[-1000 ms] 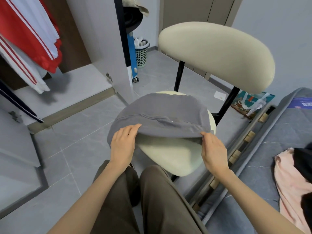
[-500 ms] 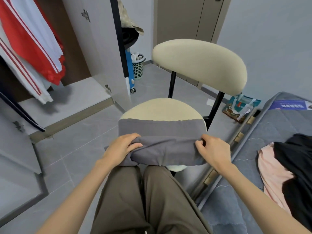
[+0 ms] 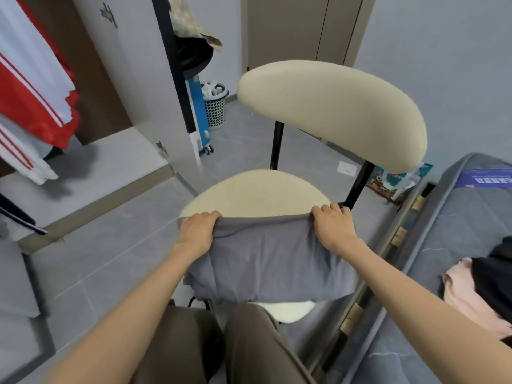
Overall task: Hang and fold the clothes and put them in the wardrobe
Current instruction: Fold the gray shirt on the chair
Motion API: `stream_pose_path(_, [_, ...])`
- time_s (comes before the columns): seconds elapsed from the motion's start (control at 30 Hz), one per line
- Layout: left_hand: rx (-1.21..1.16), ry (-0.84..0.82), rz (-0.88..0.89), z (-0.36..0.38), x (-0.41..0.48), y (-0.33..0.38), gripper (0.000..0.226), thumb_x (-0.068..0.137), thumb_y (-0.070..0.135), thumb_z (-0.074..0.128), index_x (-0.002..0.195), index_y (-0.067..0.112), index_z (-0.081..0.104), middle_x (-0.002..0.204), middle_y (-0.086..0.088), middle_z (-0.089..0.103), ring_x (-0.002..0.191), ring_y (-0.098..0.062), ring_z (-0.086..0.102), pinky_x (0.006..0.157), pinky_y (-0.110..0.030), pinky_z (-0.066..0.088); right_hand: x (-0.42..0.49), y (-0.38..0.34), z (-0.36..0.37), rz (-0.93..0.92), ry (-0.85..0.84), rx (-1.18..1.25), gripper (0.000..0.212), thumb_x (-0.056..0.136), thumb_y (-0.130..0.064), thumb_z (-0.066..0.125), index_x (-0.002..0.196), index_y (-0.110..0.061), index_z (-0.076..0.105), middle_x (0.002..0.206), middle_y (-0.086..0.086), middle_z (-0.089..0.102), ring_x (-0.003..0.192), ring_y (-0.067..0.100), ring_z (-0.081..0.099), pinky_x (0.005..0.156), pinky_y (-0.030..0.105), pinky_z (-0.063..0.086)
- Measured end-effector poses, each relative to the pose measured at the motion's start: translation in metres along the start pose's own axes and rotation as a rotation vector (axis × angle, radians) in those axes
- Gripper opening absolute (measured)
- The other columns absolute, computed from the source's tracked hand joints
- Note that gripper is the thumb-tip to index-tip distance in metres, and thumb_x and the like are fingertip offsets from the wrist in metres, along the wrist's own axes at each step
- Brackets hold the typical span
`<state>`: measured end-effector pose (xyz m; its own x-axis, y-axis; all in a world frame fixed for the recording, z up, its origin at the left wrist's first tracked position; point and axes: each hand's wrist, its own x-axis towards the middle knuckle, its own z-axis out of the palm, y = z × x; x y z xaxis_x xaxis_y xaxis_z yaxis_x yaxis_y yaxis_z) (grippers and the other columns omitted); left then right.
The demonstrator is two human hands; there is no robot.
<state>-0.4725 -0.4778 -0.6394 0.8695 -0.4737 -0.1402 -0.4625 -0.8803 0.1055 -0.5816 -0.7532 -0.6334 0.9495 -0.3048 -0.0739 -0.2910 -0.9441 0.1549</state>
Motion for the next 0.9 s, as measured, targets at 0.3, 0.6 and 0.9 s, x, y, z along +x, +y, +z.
stream_pose_path(0.3, [-0.154,0.205,-0.112,0.047,0.020,-0.006,0.039,0.099,0.020,0.044,0.138,0.024,0.046,0.137,-0.003,0.046,0.130,-0.023,0.037,0.112,-0.043,0.019,0.018,-0.019,0.049,0.044,-0.020,0.187,0.046,0.094,-0.008,0.037,0.139,-0.021,0.040,0.147,0.011,0.030,0.134,0.031,0.025,0.111,0.040,0.020])
stream_pose_path(0.6, [-0.475,0.270,-0.298,0.079,-0.059,0.009,0.090,0.082,0.038,0.073,0.152,0.021,0.019,0.155,-0.019,0.011,0.140,-0.037,0.013,0.113,-0.048,0.019,-0.067,-0.099,0.066,-0.382,-0.214,0.448,0.047,0.103,-0.042,0.030,0.150,-0.037,0.023,0.160,-0.009,0.007,0.146,0.023,0.004,0.115,0.062,0.001])
stream_pose_path(0.9, [-0.721,0.061,-0.626,0.114,-0.095,0.004,0.041,0.085,0.031,0.067,0.108,0.007,0.043,0.118,-0.015,0.052,0.111,-0.036,0.053,0.087,-0.042,0.045,-0.084,-0.107,0.068,-0.481,-0.304,0.260,0.061,0.102,-0.024,0.036,0.153,-0.040,0.006,0.162,-0.006,-0.013,0.149,0.026,-0.010,0.112,0.070,0.004])
